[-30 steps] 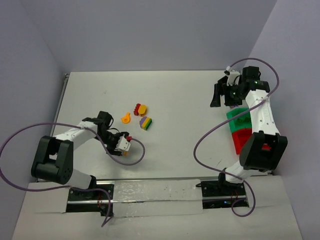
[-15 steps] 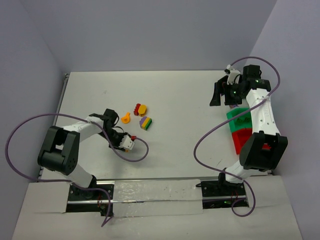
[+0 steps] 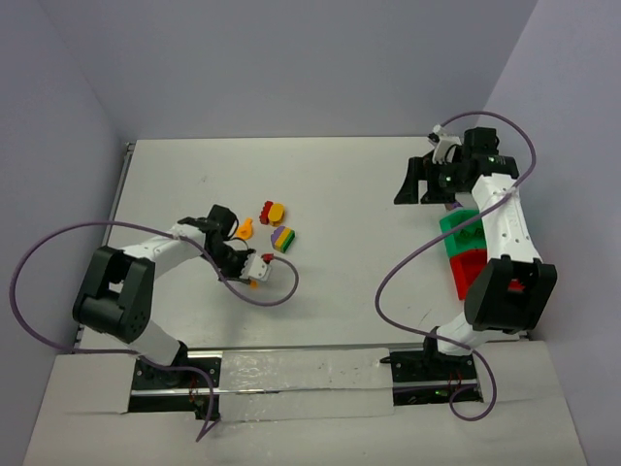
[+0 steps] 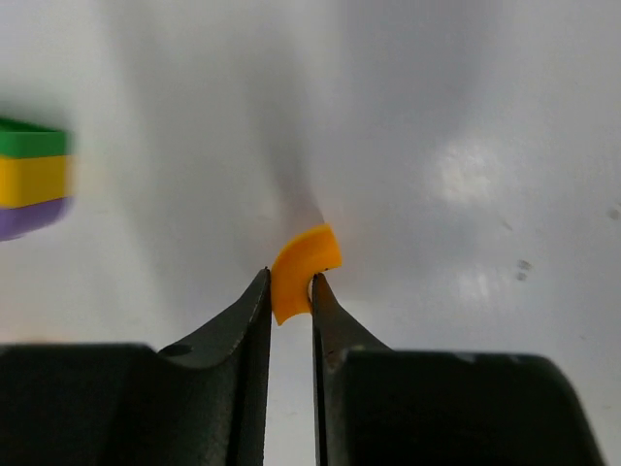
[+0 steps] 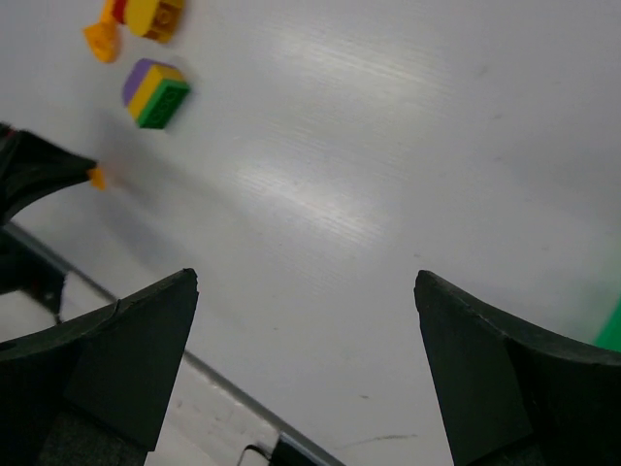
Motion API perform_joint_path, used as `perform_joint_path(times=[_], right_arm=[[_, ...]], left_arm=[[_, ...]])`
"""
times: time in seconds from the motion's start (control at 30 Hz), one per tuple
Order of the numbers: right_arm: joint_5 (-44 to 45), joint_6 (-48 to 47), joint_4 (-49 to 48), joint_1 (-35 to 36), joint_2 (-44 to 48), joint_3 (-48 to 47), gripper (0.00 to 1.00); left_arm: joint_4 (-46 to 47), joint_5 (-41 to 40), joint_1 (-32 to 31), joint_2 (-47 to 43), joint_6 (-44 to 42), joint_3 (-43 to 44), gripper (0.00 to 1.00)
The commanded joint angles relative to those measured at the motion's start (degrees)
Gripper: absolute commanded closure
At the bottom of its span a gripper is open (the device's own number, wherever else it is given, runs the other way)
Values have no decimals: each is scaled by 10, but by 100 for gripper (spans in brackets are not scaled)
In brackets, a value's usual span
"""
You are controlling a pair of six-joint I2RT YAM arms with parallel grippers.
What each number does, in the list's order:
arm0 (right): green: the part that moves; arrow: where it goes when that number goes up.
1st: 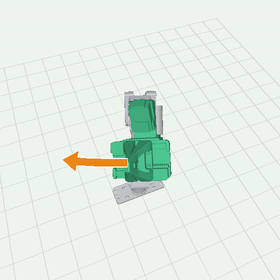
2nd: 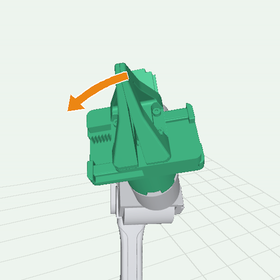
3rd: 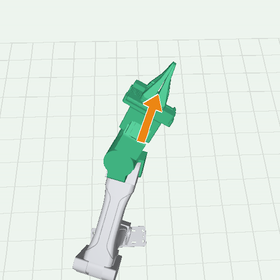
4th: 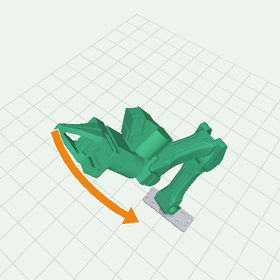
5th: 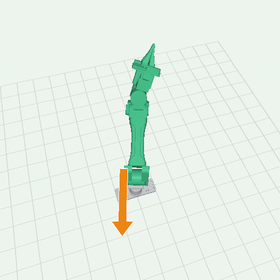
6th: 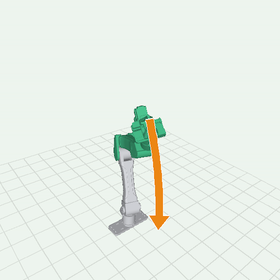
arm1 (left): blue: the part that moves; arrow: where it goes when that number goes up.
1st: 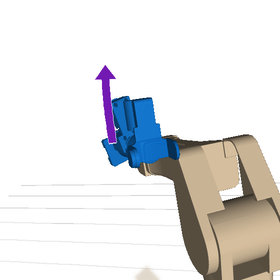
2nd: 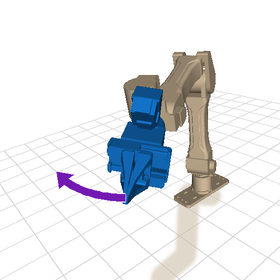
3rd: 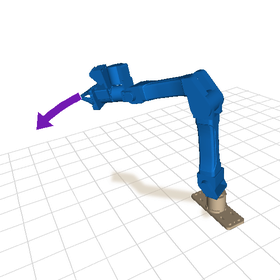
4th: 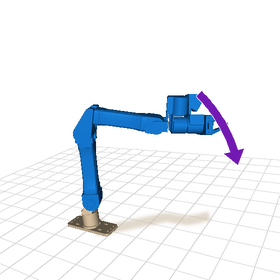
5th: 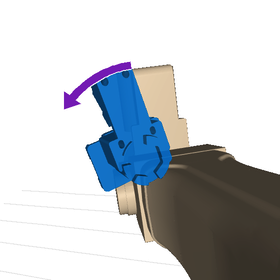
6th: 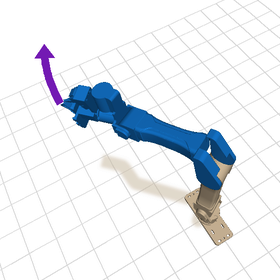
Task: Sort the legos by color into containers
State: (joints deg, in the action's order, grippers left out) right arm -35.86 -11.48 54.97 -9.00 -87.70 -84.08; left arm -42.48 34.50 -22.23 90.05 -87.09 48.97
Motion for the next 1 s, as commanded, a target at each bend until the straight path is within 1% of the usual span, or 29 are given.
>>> perform_joint_path(times=[0.0, 0.03, 0.07, 0.1, 0.13, 0.17, 0.2, 0.23, 0.27, 0.3, 0.43, 0.5, 0.6, 0.67, 0.7, 0.73, 0.8, 0.97], right_arm=[[-129, 89, -82, 36, 18, 59, 0], [-143, 89, -82, 40, 15, 58, 0], [-158, 86, -83, 54, -1, 47, 1], [-171, 86, -73, 68, -18, 36, 1], [-185, 87, -64, 80, -35, 23, 2], [-207, 92, -61, 87, -45, 7, 2], [-216, 97, -60, 94, -53, -2, 2], [-222, 101, -59, 119, -65, -11, 3], [-227, 103, -58, 121, -67, -23, 3], [-237, 103, -48, 139, -84, -48, 3], [-259, 95, -9, 177, -128, -99, 6], [-267, 96, -1, 195, -141, -106, 8], [-293, 110, -15, 211, -150, -100, 11], [-296, 118, -23, 221, -154, -101, 16], [-295, 133, -26, 221, -157, -102, 16], [-296, 140, -30, 227, -164, -104, 21], [-297, 150, -32, 235, -178, -115, 26], [-321, 180, -46, 243, -201, -131, 29]], left_arm=[[111, 41, -12, -50, 225, 83, 100], [117, 46, -14, -54, 279, 102, 100], [144, 46, -19, -60, 357, 128, 100], [164, 41, -27, -62, 399, 150, 100], [184, 32, -35, -64, 446, 171, 100], [197, 11, -42, -66, 512, 182, 100], [209, 4, -51, -66, 540, 194, 100], [220, 1, -54, -65, 563, 210, 100], [222, -6, -56, -64, 585, 211, 100], [237, -23, -68, -60, 626, 222, 100], [238, -64, -92, -40, 691, 267, 100], [242, -74, -98, -40, 713, 279, 100], [240, -86, -111, -39, 725, 285, 100], [243, -86, -114, -43, 731, 283, 100], [243, -87, -116, -44, 732, 281, 100], [244, -86, -119, -44, 734, 280, 100], [244, -83, -121, -44, 738, 278, 100], [247, -75, -128, -41, 743, 278, 100]])
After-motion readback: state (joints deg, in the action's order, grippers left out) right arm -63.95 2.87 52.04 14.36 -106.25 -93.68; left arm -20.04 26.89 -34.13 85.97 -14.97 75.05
